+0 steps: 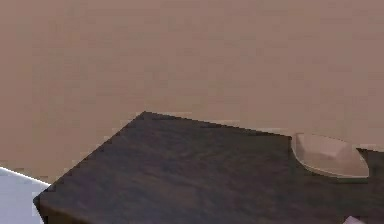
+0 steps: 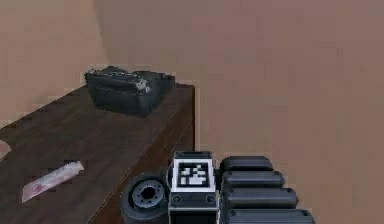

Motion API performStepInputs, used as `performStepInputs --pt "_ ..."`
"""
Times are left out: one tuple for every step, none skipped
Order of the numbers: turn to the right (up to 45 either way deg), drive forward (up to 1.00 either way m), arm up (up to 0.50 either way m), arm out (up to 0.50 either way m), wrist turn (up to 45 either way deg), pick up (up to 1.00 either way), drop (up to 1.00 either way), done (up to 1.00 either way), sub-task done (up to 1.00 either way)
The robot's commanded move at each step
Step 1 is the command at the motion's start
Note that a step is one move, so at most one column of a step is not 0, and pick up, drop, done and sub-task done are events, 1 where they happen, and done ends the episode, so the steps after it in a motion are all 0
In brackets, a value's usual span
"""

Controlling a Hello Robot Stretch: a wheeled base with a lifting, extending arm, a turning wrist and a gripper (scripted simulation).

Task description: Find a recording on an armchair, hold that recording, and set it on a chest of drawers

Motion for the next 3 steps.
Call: performStepInputs --pt "45.0 0.00 0.00 0.00 0.0 0.00 0.00 0.00 0.00" --pt "45.0 0.00 0.00 0.00 0.0 0.00 0.00 0.00 0.00" --pt "9.0 0.00 0.00 0.00 0.0 0.00 0.00 0.00 0.00"
